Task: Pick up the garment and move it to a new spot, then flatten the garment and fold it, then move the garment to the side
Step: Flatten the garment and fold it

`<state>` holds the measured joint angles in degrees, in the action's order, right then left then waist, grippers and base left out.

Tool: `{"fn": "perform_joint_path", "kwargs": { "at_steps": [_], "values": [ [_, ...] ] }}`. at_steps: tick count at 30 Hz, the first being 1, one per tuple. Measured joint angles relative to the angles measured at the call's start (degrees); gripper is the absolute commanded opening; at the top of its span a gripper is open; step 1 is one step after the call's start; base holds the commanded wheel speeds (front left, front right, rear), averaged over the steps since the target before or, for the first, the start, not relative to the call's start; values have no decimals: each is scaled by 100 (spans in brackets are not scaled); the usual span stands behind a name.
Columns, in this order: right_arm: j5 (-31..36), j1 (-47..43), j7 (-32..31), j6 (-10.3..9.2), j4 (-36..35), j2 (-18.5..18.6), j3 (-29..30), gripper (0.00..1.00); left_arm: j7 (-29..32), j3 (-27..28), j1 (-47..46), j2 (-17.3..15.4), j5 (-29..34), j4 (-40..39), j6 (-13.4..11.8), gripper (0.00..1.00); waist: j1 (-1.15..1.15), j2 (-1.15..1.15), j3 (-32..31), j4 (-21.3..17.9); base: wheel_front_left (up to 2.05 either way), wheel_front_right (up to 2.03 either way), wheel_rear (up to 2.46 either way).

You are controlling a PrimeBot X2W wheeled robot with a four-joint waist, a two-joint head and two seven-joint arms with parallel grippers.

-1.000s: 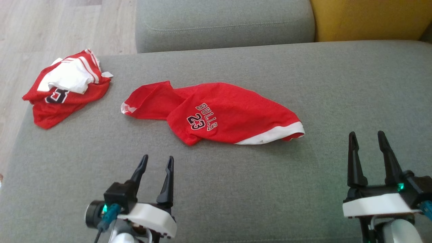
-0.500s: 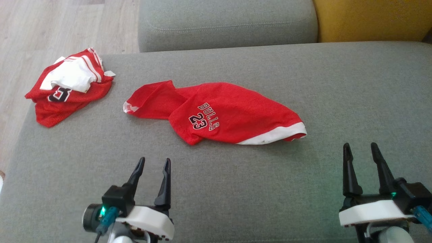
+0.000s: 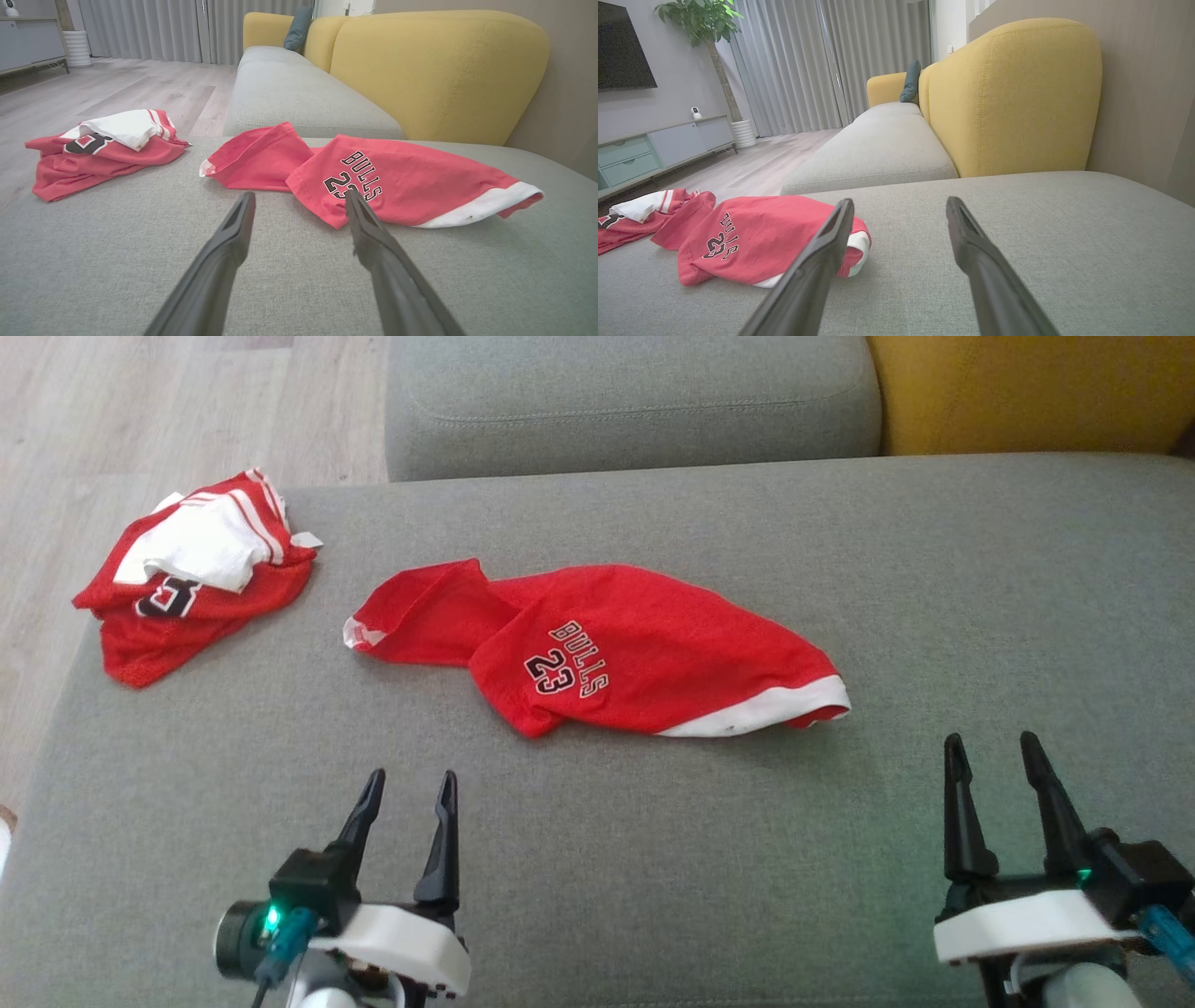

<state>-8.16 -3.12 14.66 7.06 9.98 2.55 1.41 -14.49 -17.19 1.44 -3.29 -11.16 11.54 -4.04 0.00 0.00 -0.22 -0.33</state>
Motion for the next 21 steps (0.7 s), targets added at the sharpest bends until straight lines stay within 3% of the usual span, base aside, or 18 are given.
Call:
{"fn": "perform_joint_path", "kwargs": {
  "at_steps": [15,21],
  "values": [
    [0,5,0,0,-42,0,-98,100,-1,93,78,7,52,33,-5,100,0,0,157,-97,0,0,0],
    [1,66,0,0,-104,0,-202,100,0,-172,-162,13,136,403,108,100,0,0,423,-256,0,0,0]
  ]
}}
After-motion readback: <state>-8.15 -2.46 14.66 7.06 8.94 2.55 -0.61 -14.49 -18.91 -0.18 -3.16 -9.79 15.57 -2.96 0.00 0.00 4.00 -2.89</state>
